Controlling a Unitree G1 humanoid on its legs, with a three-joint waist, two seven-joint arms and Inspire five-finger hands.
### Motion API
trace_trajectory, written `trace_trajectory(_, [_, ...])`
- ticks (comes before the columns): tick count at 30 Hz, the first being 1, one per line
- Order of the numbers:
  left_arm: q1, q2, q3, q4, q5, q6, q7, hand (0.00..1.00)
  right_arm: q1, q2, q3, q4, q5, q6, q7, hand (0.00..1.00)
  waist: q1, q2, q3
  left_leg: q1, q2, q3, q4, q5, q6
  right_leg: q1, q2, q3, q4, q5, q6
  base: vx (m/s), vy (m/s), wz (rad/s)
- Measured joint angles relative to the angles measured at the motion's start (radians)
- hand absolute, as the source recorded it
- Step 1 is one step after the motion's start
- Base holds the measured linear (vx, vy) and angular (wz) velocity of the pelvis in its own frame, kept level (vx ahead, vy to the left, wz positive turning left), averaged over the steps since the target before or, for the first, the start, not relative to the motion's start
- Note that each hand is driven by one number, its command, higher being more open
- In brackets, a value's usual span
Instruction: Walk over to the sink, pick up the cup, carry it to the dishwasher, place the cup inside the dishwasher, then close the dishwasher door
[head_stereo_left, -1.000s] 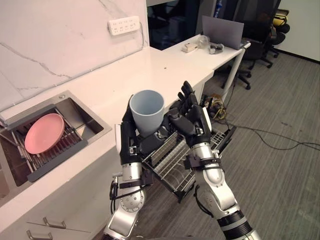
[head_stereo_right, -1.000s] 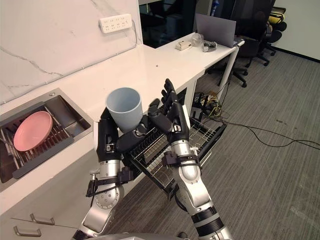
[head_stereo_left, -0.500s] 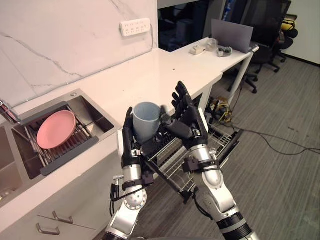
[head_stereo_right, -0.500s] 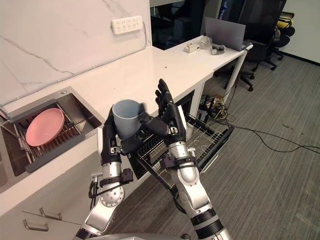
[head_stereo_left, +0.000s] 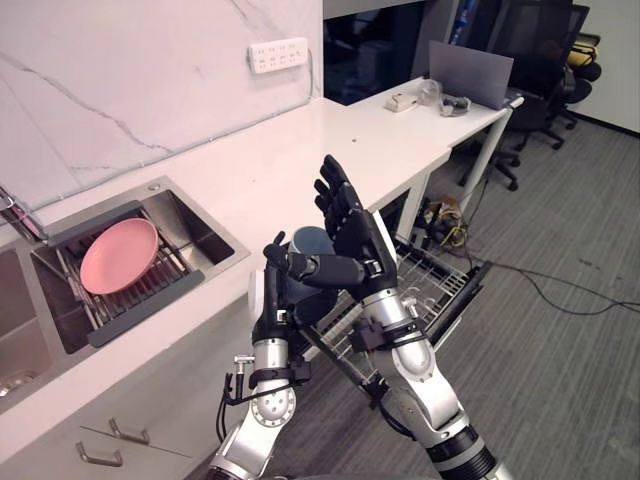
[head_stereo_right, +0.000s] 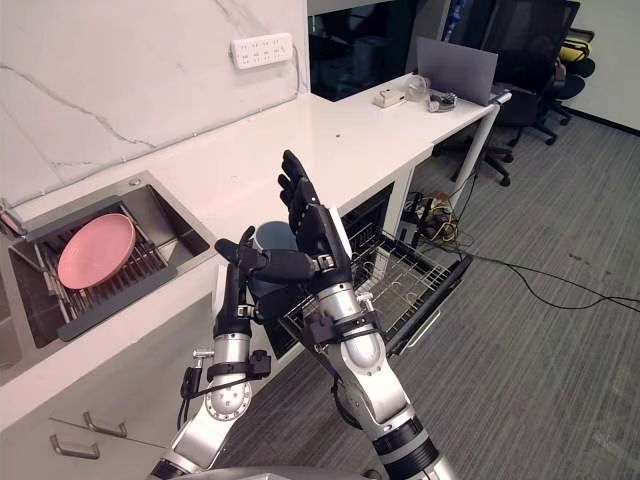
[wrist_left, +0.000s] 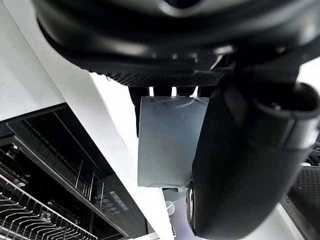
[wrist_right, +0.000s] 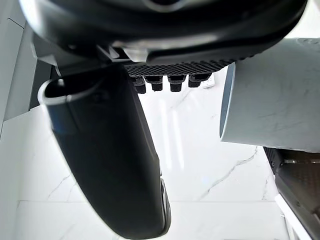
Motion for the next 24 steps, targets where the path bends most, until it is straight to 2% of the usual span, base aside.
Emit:
trace_trajectory(3, [0.001,0.008,0.004,0.000,0.009,0.007,-0.013,0.00,0.035,0.000,-0.029,-0.006,-0.026,0.006,0.010,1.00,-0.005,-0.001,-0.008,0.002,-0.003,-0.002,-0.010,0.006,0.003,-0.001,-0.002,-0.004,0.000,0.000,0.001,-0.01,0.022,0.04])
trace_trajectory(6, [0.006,0.014,0.031,-0.022,0.030,-0.001,-0.057,0.00,0.122,-0.014,-0.141,-0.037,-0.023,0.003,0.136,1.00,-0.006,-0.004,-0.009,0.005,-0.004,0.002,-0.010,0.007,0.003,-0.001,-0.003,0.001,0.001,0.002,0.002,0.00,0.016,-0.04])
trace_trajectory(8, [0.006,0.006,0.118,-0.097,0.030,-0.045,-0.067,0.00,0.191,-0.093,-0.296,-0.045,0.026,0.045,0.237,1.00,-0.012,-0.008,-0.006,0.011,-0.005,0.011,-0.013,0.006,0.003,0.000,-0.004,0.010,0.001,0.003,0.004,-0.01,0.027,-0.12])
trace_trajectory(10, [0.000,0.011,0.197,-0.159,0.030,-0.100,-0.052,0.00,0.196,-0.157,-0.415,-0.045,0.091,0.110,0.264,1.00,-0.026,-0.008,-0.006,0.014,-0.005,0.013,-0.015,0.006,0.003,0.001,-0.003,0.014,0.001,0.004,0.004,-0.02,0.020,-0.07])
trace_trajectory(12, [-0.004,0.012,0.227,-0.182,0.030,-0.135,-0.026,0.00,0.186,-0.177,-0.482,-0.050,0.131,0.132,0.260,1.00,-0.036,-0.008,-0.006,0.019,-0.001,0.015,-0.015,0.006,0.002,0.004,0.000,0.017,0.000,0.004,0.004,-0.02,0.000,-0.05])
trace_trajectory(16, [-0.006,0.007,0.207,-0.174,0.033,-0.146,-0.027,0.00,0.154,-0.183,-0.476,-0.113,0.143,0.185,0.259,1.00,-0.043,-0.010,-0.004,0.019,0.003,0.018,-0.014,0.002,-0.003,0.002,0.004,0.020,-0.001,0.004,0.004,-0.01,-0.003,-0.02])
trace_trajectory(17, [-0.006,0.002,0.176,-0.174,0.043,-0.146,-0.029,0.00,0.133,-0.174,-0.451,-0.133,0.143,0.204,0.267,1.00,-0.041,-0.012,-0.001,0.017,0.002,0.018,-0.014,0.002,-0.004,0.001,0.004,0.020,-0.002,0.004,0.004,0.00,0.000,0.00])
trace_trajectory(24, [-0.006,-0.001,0.166,-0.174,0.045,-0.146,-0.062,0.00,0.107,-0.141,-0.438,-0.134,0.151,0.218,0.298,1.00,-0.036,-0.016,0.010,0.010,-0.003,0.009,-0.015,0.005,0.001,-0.001,-0.002,0.010,0.001,0.003,0.004,0.01,0.016,0.04])
